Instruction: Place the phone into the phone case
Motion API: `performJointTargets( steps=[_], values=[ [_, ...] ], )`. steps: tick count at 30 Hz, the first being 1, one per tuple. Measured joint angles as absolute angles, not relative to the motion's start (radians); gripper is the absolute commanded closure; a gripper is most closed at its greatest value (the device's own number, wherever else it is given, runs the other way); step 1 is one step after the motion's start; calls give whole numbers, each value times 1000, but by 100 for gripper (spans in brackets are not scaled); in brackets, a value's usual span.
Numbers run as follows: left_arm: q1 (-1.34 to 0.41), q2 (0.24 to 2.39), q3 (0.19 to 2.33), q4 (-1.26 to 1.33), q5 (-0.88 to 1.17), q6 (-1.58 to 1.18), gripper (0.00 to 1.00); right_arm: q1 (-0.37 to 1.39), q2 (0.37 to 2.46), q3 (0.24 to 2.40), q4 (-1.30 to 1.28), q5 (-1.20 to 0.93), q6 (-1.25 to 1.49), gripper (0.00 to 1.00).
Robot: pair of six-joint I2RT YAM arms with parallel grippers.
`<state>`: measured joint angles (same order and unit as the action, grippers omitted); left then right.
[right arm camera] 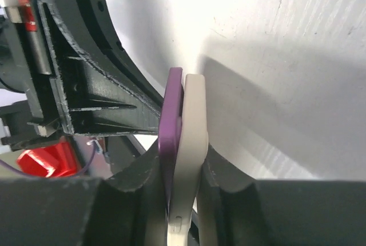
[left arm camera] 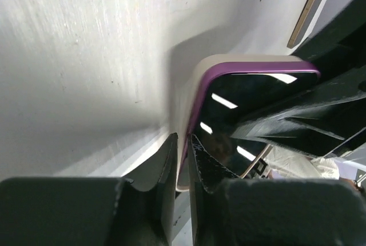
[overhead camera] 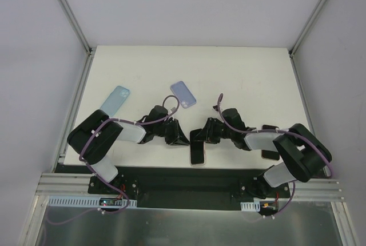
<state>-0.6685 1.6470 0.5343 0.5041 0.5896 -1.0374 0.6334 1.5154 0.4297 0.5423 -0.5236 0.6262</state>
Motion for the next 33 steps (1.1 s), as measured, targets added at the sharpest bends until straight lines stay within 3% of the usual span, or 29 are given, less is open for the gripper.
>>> performJointTargets(
  steps=[3,9,11,14,22,33],
  values=[
    [-668,1647,536,466,594,-1020,82,633,1451,430,472,-490,575,90],
    [-616,1536,554,275,585,-907,54,633,1339,430,360,-459,482,91],
    [-587,1423,557,217,575,-842,36,633,1292,432,321,-458,451,91],
    [-574,1240,569,179,579,-757,28,633,1203,440,278,-466,416,90],
    [-575,957,566,192,753,-603,26,633,971,540,242,-516,399,87],
    [-604,1076,496,485,965,-693,29,687,953,647,246,-568,435,84]
  ],
)
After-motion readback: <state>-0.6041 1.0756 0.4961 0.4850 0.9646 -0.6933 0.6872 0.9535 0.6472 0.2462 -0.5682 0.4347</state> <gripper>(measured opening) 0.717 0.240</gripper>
